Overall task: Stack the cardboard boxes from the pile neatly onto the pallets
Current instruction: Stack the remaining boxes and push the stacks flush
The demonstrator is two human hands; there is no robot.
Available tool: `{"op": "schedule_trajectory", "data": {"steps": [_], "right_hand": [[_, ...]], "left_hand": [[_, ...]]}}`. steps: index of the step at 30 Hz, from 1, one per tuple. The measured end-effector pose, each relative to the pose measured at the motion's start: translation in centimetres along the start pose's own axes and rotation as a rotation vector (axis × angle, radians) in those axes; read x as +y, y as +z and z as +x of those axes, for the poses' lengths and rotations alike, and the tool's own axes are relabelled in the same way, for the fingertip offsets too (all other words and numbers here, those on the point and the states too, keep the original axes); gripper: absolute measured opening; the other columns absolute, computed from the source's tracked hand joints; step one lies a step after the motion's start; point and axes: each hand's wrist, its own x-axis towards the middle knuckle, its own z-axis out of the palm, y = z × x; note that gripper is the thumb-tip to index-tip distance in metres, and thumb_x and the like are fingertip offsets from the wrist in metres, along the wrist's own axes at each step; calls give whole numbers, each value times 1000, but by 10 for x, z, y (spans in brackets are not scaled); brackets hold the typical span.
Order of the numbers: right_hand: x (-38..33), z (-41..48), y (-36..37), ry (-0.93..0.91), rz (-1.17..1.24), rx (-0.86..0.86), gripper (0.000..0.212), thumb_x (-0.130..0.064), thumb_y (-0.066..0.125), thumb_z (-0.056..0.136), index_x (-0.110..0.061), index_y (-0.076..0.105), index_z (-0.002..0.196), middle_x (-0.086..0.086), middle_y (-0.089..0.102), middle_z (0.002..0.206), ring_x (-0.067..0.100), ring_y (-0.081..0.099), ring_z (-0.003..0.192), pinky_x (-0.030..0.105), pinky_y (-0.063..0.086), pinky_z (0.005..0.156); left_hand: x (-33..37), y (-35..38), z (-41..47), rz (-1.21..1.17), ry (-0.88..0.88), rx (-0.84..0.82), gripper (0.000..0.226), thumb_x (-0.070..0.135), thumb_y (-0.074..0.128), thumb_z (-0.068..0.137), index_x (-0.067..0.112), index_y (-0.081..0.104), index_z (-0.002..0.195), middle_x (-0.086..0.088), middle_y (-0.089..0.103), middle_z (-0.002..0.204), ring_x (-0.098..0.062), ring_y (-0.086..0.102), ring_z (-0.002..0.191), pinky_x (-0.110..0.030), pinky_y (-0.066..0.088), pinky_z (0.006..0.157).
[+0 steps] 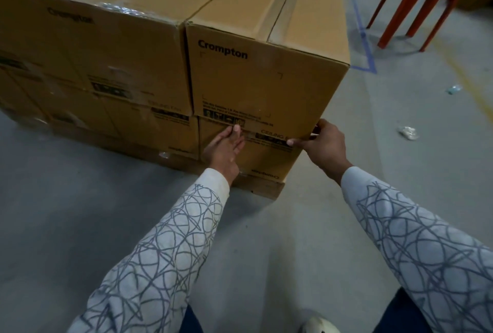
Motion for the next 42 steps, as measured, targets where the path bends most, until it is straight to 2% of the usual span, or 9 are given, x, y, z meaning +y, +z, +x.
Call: {"op": "schedule_trajectory", "data": {"steps": [5,10,13,16,22,27,31,35,42], "right_hand": [[2,2,-6,-32,-52,-34,77,-25,93,73,-13,57,140,5,68,132,26,68,115,47,58,99],[5,7,-12,-85,-112,-71,74,-22,94,71,-15,59,137,1,72,121,17,68,103,33,57,89],[5,10,-14,-118,-169,-82,75,-22,93,72,-16,59,139,-1,74,116,15,67,100,27,53,82],[5,12,-14,-136,-201,-90,75,-25,92,74,-16,58,140,0,73,117,15,67,101,28,54,82],[7,10,-12,-141,-206,-79,67,-24,89,79,-15,59,138,1,73,120,17,68,103,38,59,90],[7,9,-12,-139,-188,-71,62,-22,88,81,-15,59,136,1,71,125,16,67,95,43,60,92],[7,8,-11,-149,-179,-73,56,-20,86,83,-15,61,133,1,70,128,16,68,92,41,60,89],[7,8,-11,-151,-175,-65,57,-20,86,83,-15,60,134,0,68,132,19,71,93,45,59,92],[9,9,-10,-143,-160,-40,58,-19,87,83,-16,60,134,-1,68,132,10,67,82,40,58,90]], "left_hand": [[0,0,5,-13,-8,7,6,0,71,92,2,68,97,-12,78,83,-19,78,79,-28,63,79],[0,2,9,-1,-9,27,18,4,76,88,-2,69,104,-15,78,85,-21,78,79,-29,64,76],[0,2,12,36,26,42,33,7,84,78,0,72,108,-14,79,94,-22,78,87,-31,64,81],[0,-1,17,48,19,-1,29,6,78,88,0,70,115,-18,77,105,-25,77,91,-26,63,72],[-5,-2,15,75,12,-180,15,14,58,103,18,62,117,-8,60,142,-3,65,90,-15,55,82],[-7,0,17,74,42,-34,21,8,67,96,3,64,117,-18,71,120,-15,71,93,-19,59,74],[-3,1,15,99,5,-145,5,16,60,102,20,60,106,8,64,117,-3,64,88,-9,55,70],[1,2,12,78,83,33,27,4,76,89,-1,68,114,-15,76,104,-21,76,94,-23,62,78],[4,3,9,64,90,39,28,4,84,81,5,72,106,-8,79,95,-20,77,93,-30,63,84]]}}
